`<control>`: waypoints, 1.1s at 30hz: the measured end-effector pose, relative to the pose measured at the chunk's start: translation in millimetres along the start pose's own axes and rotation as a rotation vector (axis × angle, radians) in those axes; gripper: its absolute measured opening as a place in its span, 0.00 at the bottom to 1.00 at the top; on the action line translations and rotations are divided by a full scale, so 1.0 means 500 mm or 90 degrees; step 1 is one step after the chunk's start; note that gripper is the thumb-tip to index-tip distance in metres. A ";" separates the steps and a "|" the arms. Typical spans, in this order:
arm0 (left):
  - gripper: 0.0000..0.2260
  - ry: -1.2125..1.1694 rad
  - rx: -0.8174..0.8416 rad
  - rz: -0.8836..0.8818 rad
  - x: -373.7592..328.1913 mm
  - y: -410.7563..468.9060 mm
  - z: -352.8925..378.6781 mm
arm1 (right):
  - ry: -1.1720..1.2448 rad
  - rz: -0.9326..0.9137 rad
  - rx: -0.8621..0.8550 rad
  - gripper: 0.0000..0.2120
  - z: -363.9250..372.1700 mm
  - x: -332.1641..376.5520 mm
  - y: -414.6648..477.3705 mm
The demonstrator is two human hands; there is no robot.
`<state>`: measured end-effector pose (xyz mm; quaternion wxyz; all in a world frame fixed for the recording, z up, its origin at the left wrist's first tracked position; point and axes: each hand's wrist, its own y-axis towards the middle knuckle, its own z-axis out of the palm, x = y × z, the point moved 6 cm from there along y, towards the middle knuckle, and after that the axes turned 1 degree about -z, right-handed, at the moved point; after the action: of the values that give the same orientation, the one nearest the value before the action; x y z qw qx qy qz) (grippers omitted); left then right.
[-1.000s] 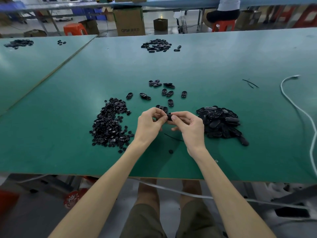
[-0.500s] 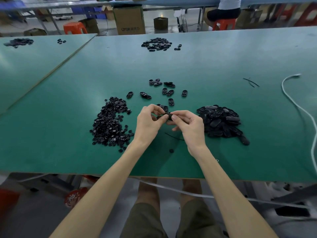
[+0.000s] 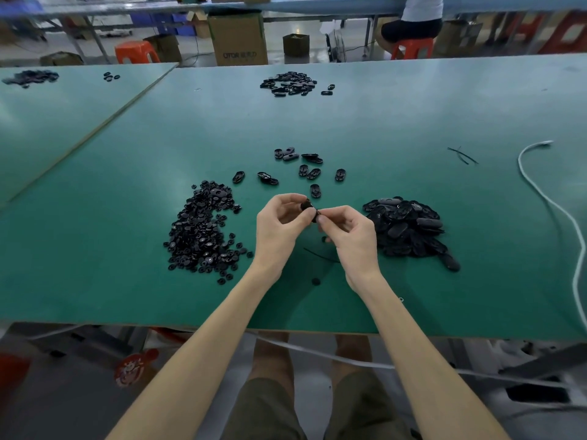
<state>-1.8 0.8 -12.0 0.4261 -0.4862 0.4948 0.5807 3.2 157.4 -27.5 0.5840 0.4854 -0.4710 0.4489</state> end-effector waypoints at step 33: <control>0.13 -0.061 0.115 -0.058 0.017 -0.005 0.009 | -0.078 0.026 0.053 0.07 0.014 0.004 -0.009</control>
<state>-1.2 5.5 -20.6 0.5173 -0.4398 0.5014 0.5362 7.2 150.2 -25.7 0.5239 0.5261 -0.4968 0.4494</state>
